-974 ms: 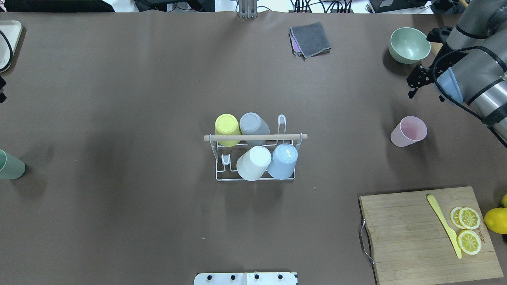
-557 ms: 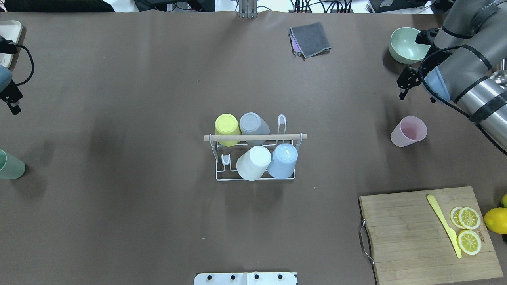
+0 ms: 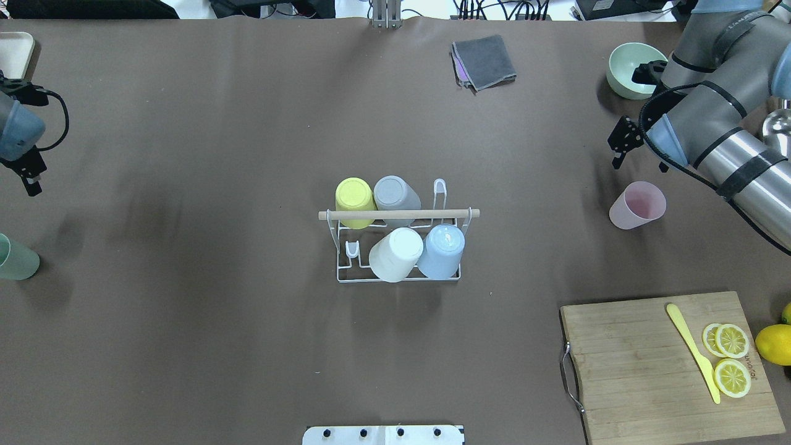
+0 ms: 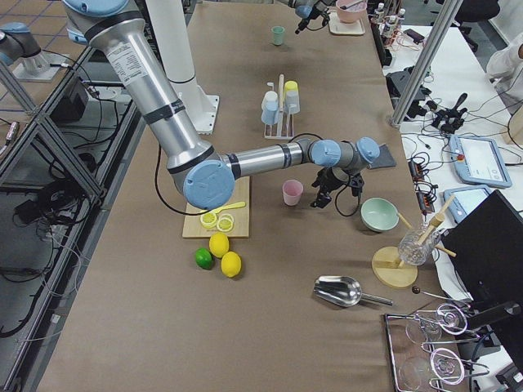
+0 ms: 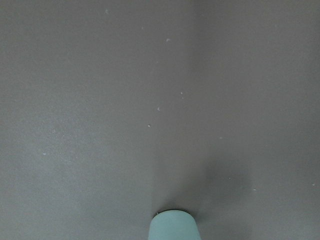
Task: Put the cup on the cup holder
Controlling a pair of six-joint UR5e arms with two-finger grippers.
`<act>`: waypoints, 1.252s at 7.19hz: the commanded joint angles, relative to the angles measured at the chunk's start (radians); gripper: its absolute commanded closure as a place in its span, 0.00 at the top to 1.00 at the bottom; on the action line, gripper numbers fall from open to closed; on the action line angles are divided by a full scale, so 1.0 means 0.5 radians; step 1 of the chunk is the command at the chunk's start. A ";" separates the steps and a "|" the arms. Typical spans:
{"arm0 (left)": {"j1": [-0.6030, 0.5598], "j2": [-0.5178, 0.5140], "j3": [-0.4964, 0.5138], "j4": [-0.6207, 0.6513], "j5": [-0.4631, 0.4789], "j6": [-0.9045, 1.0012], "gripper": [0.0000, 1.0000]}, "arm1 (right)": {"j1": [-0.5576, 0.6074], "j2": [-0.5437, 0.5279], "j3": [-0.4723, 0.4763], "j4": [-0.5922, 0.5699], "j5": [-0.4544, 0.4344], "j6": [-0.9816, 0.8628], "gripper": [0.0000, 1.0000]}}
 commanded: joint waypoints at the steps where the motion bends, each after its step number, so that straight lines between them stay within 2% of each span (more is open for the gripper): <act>1: 0.061 -0.001 0.068 0.029 -0.006 0.006 0.98 | -0.016 0.041 -0.046 -0.102 0.017 -0.104 1.00; 6: 0.227 0.011 0.166 0.048 -0.012 0.019 0.98 | -0.049 0.084 -0.059 -0.290 0.017 -0.229 0.99; 9: 0.242 0.017 0.200 0.094 -0.009 0.227 0.98 | -0.062 0.087 -0.111 -0.373 0.020 -0.438 0.99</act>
